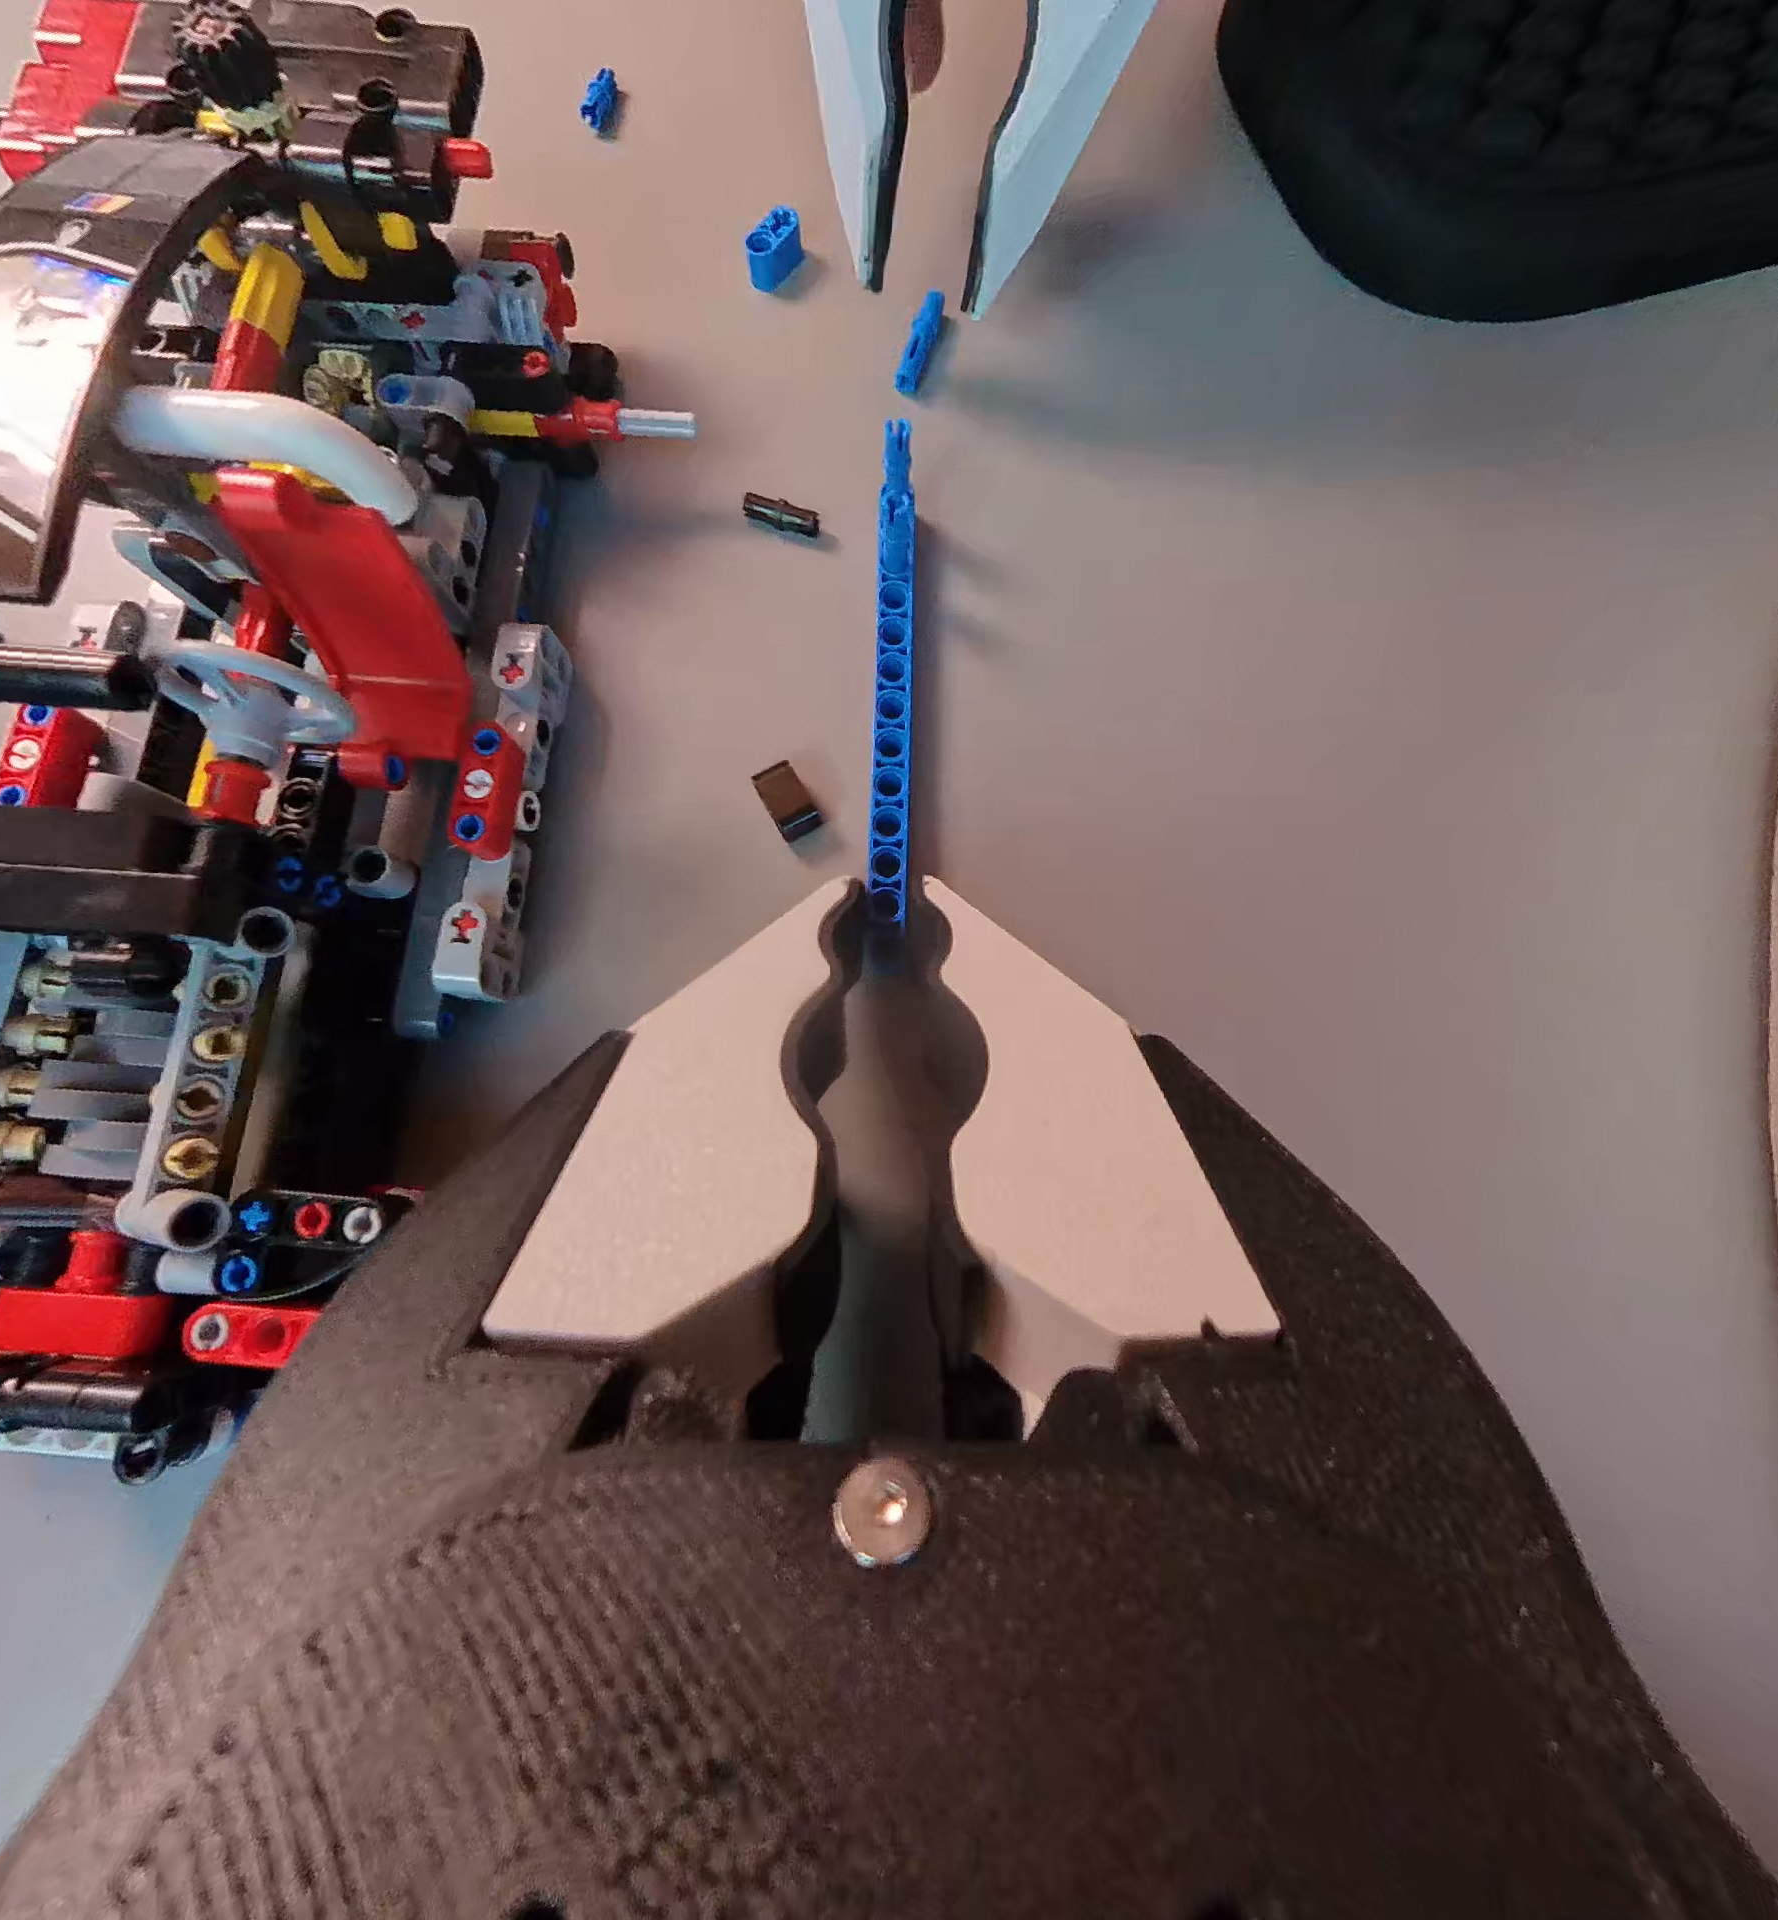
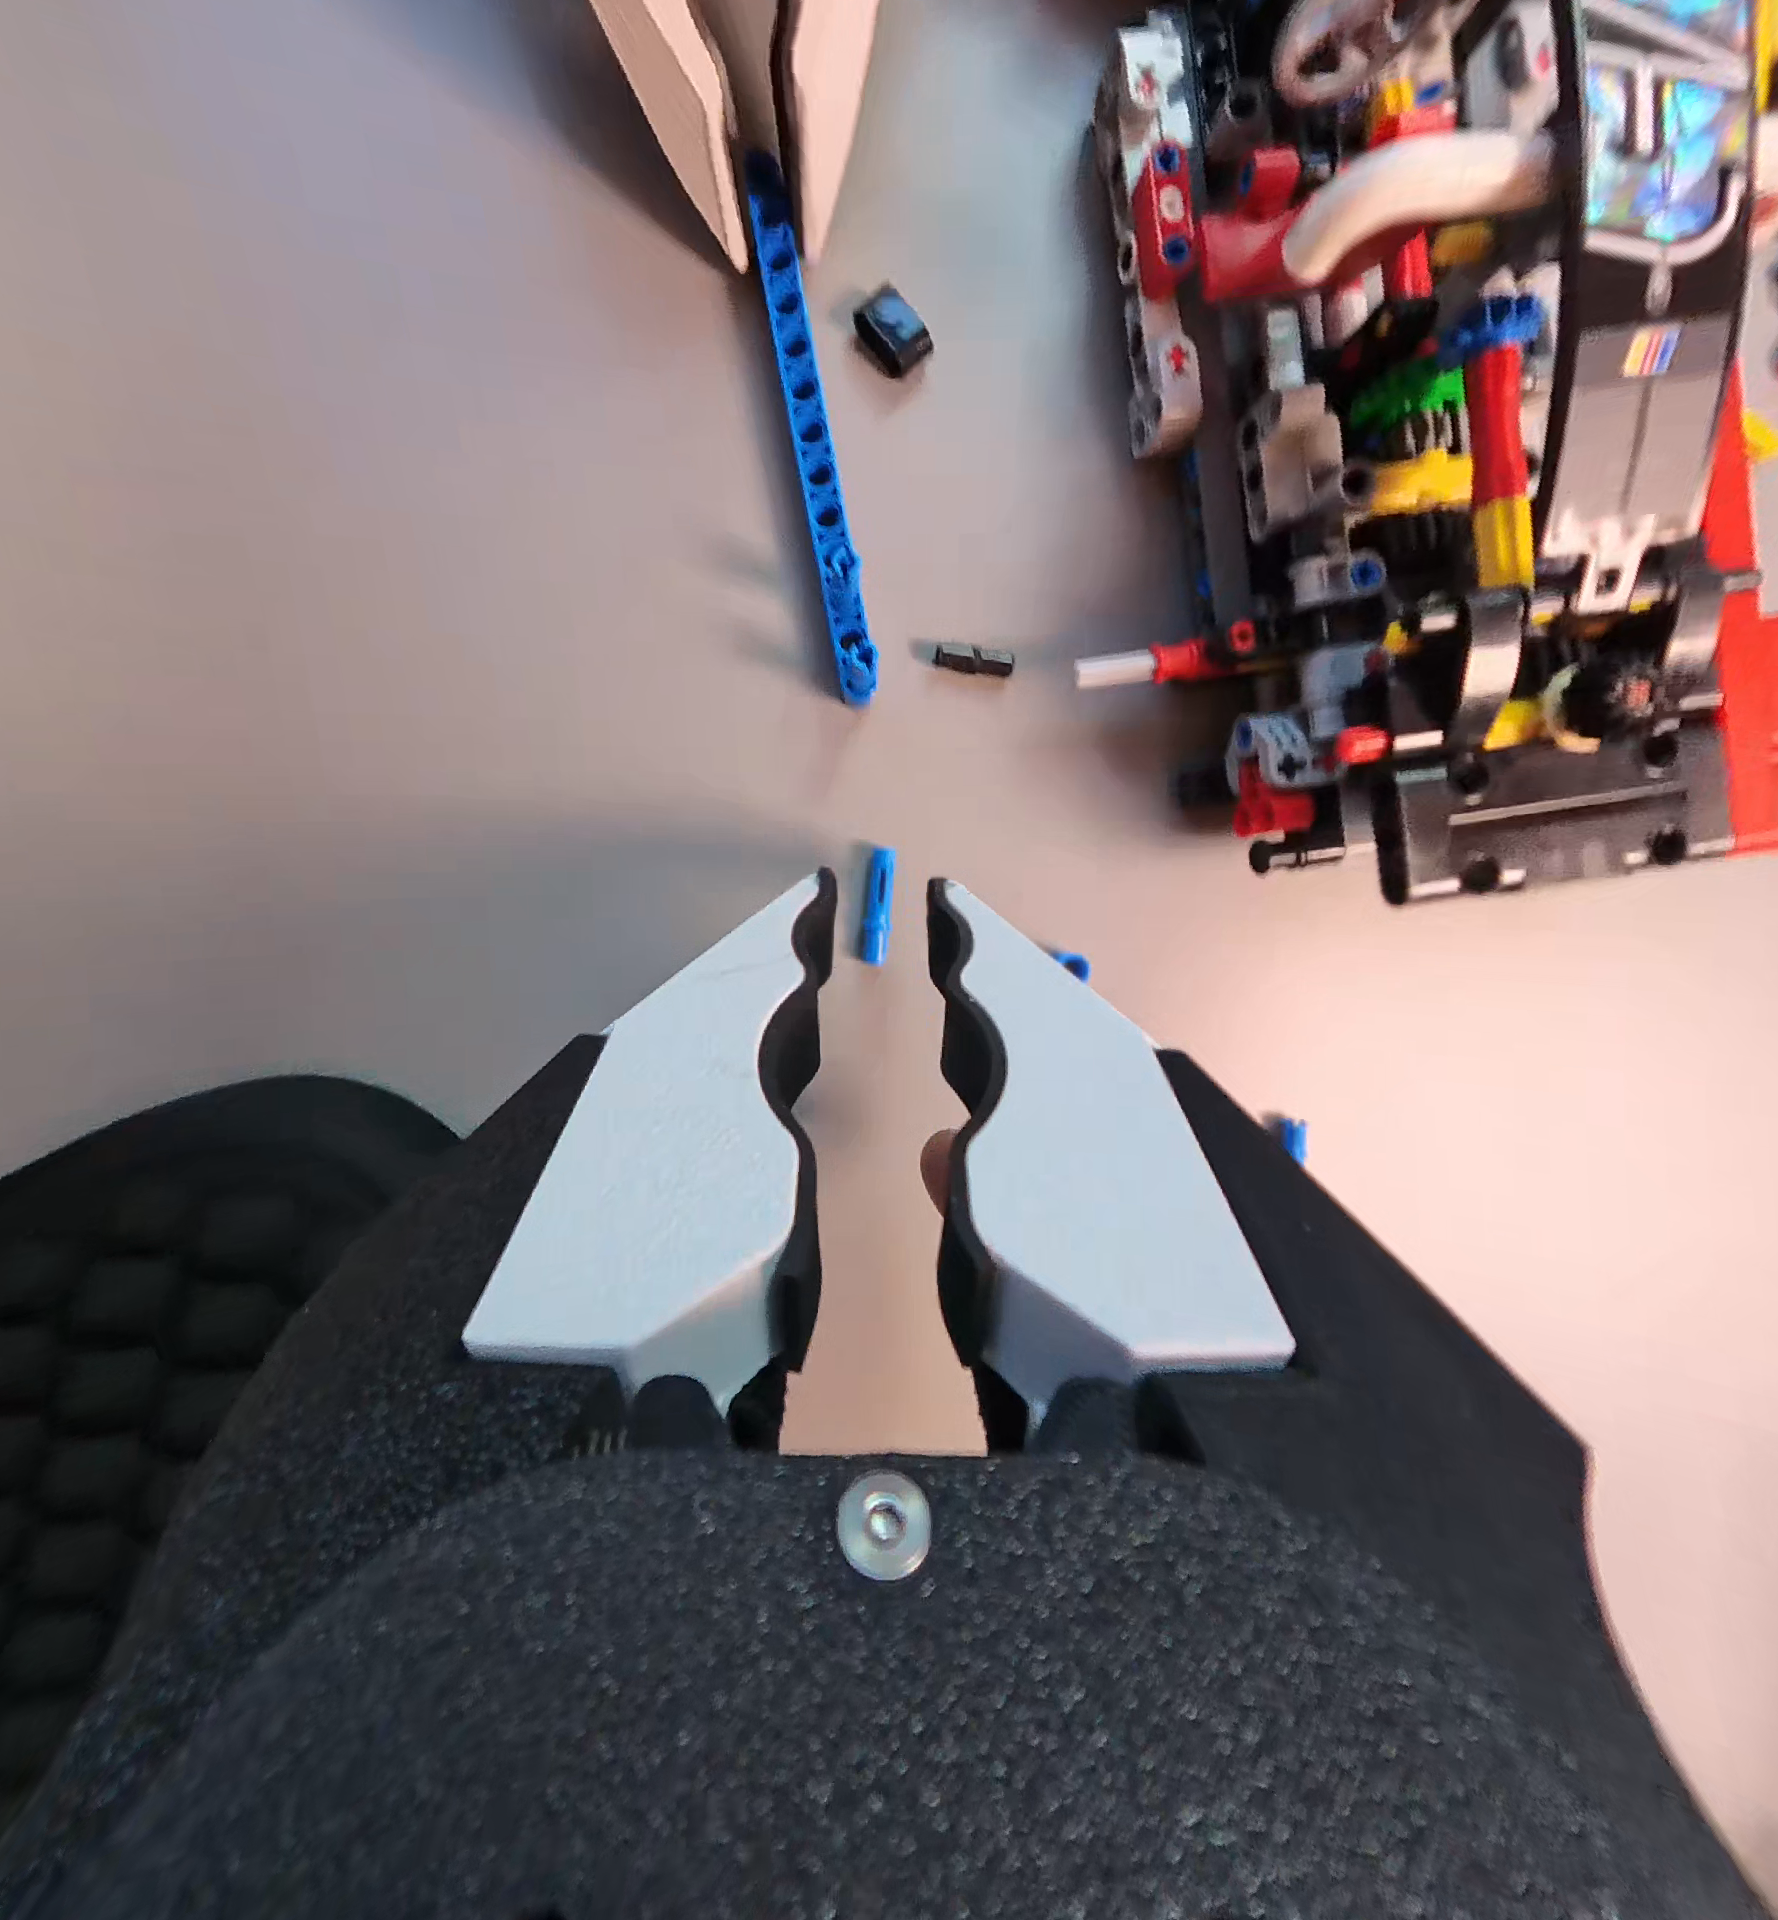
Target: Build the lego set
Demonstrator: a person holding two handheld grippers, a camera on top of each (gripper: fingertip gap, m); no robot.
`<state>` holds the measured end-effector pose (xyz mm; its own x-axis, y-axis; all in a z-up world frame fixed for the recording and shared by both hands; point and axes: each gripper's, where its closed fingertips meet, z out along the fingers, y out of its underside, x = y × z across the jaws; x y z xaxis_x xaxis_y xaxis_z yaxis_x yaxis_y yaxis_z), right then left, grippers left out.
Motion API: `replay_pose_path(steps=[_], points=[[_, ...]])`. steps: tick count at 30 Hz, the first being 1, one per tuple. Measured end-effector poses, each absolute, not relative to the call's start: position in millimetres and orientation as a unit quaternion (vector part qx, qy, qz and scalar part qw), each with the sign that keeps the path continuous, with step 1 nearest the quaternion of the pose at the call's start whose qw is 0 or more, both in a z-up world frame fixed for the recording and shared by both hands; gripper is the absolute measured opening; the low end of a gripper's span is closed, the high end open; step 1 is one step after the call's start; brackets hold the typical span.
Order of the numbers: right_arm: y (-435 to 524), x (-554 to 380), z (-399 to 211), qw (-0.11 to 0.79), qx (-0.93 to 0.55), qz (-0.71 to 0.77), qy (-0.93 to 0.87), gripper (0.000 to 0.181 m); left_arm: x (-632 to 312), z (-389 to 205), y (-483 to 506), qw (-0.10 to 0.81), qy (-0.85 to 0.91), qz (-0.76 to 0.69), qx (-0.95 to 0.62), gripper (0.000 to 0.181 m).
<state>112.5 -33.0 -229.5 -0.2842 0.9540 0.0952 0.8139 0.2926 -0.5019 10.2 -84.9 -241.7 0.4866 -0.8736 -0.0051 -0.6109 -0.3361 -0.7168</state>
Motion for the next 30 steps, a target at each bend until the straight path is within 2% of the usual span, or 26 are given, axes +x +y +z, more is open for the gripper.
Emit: replay_pose_path(steps=[7,10,13,22,26,30], points=[[-31,120,-242,0.201,-0.598,0.202,-0.749,0.002,11,-233,-86,0.344,0.443,-0.228,-0.796,0.023],[-34,119,-238,0.208,-0.595,0.201,-0.75,0.002,19,-209,-84,0.394,0.419,-0.276,-0.77,0.023],[-62,100,-204,0.229,-0.562,0.235,-0.76,0.001,38,-186,-93,0.43,0.419,-0.331,-0.727,0.021],[-104,56,-188,0.239,-0.494,0.194,-0.813,0.002,58,-187,-107,0.436,0.465,-0.309,-0.706,0.003],[-108,49,-171,0.271,-0.489,0.249,-0.791,0.001,55,-178,-109,0.444,0.451,-0.342,-0.695,0.002],[-114,43,-140,0.326,-0.48,0.351,-0.735,0.003,50,-148,-114,0.47,0.416,-0.434,-0.647,0.002]])
